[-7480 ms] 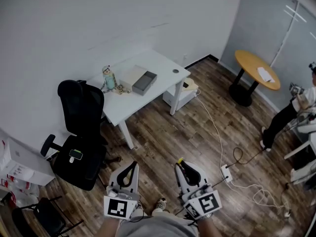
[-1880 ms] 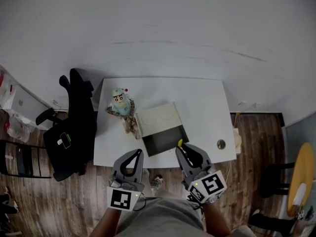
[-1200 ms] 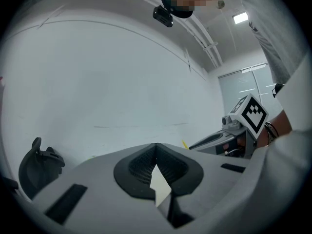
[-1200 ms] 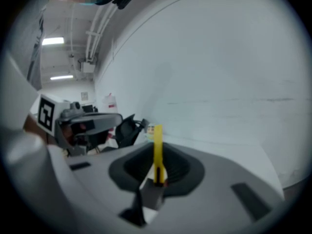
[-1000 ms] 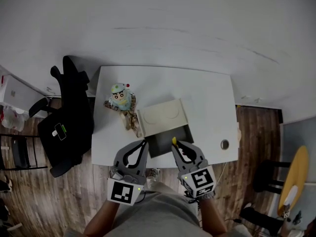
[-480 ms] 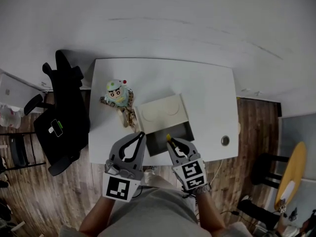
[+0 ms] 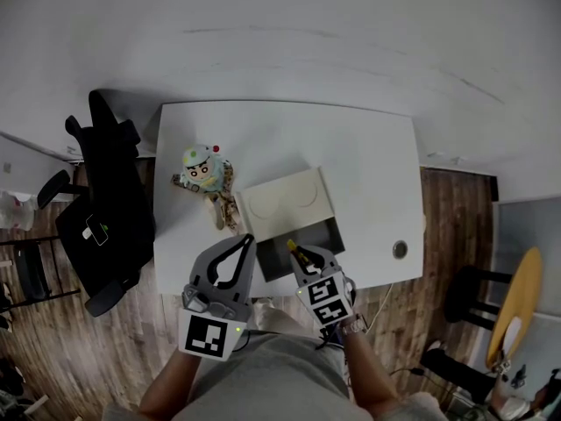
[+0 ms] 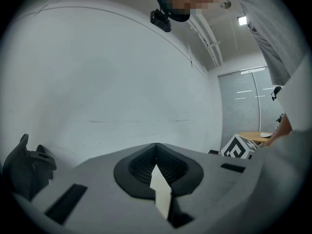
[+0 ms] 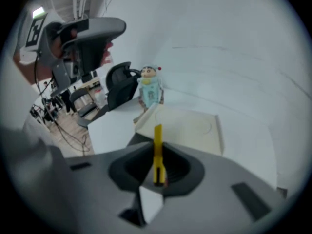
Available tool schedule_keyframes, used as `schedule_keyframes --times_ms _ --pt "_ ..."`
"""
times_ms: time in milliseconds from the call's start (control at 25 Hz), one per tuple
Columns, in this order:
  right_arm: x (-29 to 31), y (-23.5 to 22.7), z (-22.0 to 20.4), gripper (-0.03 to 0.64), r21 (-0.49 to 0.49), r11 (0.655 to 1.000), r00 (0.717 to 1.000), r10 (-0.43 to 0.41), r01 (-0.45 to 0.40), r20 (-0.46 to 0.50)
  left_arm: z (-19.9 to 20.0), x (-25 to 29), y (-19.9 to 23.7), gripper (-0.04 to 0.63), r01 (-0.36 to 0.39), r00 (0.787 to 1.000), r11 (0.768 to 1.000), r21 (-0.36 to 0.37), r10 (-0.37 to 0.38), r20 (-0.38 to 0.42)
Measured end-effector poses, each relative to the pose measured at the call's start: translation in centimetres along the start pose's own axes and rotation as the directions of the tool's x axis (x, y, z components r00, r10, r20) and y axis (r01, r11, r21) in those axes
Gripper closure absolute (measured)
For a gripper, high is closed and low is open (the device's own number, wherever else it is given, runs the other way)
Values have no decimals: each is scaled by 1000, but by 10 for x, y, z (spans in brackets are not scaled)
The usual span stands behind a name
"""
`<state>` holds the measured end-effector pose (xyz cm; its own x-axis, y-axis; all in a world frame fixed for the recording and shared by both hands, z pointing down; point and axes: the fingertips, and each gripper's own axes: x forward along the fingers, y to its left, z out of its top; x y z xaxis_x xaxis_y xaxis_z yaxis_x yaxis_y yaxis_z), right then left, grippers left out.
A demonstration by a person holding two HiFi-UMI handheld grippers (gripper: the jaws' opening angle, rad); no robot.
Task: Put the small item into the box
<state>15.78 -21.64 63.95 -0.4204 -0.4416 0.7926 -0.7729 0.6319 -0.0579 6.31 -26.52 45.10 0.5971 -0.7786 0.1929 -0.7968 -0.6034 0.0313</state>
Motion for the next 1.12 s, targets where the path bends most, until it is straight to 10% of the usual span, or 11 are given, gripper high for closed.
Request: schedule_keyframes --times_ms 1120 --pt "71 -21 -71 538 31 999 934 41 -32 -355 -13 27 26 565 32 999 999 3 -32 -44"
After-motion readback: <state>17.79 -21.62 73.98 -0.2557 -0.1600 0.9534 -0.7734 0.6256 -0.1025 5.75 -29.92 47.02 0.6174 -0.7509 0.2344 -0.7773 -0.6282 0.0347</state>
